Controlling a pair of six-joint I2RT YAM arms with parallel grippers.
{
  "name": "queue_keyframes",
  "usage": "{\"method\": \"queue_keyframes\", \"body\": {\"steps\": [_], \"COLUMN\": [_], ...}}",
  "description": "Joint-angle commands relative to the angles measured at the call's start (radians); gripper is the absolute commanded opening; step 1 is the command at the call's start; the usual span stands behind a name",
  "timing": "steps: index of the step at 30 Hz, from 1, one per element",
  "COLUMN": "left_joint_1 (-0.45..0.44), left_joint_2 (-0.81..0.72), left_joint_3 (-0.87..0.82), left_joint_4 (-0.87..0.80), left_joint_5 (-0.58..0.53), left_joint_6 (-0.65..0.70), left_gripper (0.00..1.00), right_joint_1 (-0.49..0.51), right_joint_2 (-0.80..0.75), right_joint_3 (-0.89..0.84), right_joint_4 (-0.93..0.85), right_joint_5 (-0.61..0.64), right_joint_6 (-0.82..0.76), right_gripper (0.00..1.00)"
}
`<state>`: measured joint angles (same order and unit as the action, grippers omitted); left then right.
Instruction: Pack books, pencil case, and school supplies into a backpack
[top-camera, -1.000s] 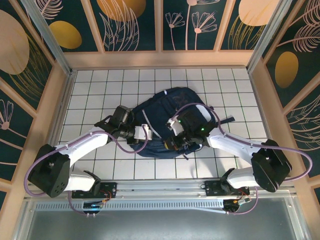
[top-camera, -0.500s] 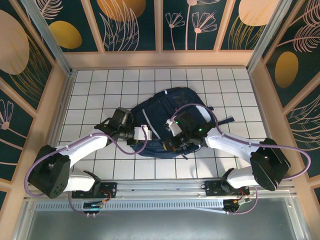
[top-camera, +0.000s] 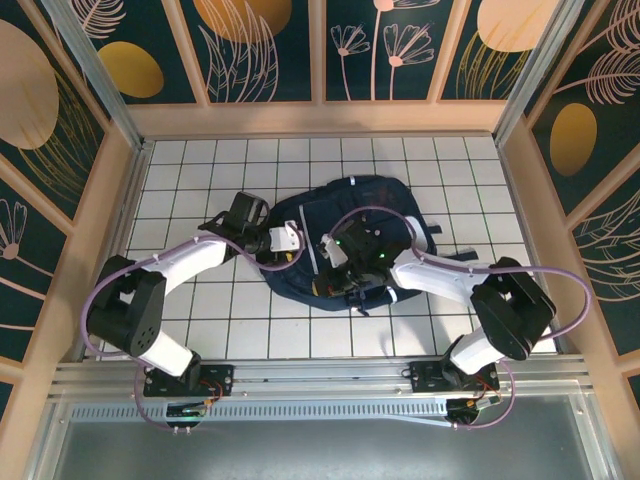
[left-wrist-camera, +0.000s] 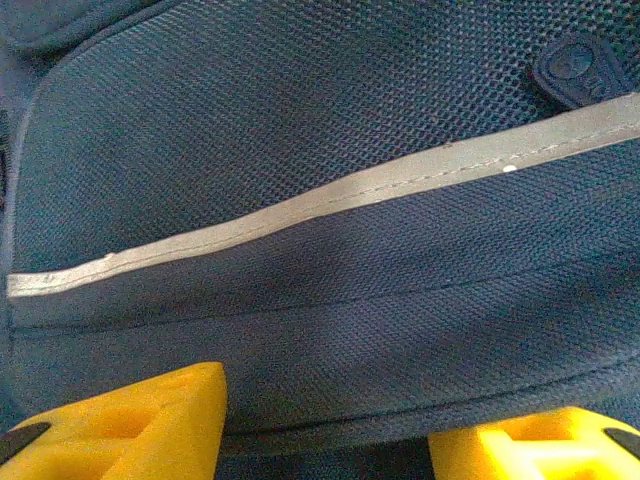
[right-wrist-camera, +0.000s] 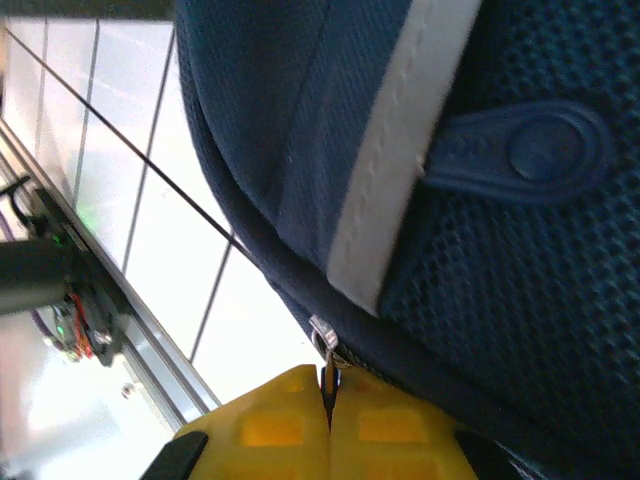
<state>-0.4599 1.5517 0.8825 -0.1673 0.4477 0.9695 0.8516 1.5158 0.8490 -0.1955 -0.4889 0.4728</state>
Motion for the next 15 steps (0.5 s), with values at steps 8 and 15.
{"method": "queue_keyframes", "body": {"steps": [8, 15], "left_joint_1": [-0.031, -0.144], "left_joint_2": [-0.190, -0.185], "left_joint_3": [-0.079, -0.085], "left_joint_4": [-0.184, -0.149], "left_joint_5": [0.163, 0.057], "left_joint_6": [0.151, 0.097], "left_gripper": [0.66, 0.64], "right_joint_1": [0.023, 0.011], "right_joint_2": [0.035, 0.000], "right_joint_3": [-0.015, -0.045], "right_joint_4": [0.145, 0.109], "right_joint_5": [-0.059, -0.074], "right_joint_6": [0.068, 0.030], "right_gripper": [0.00, 0.00]}}
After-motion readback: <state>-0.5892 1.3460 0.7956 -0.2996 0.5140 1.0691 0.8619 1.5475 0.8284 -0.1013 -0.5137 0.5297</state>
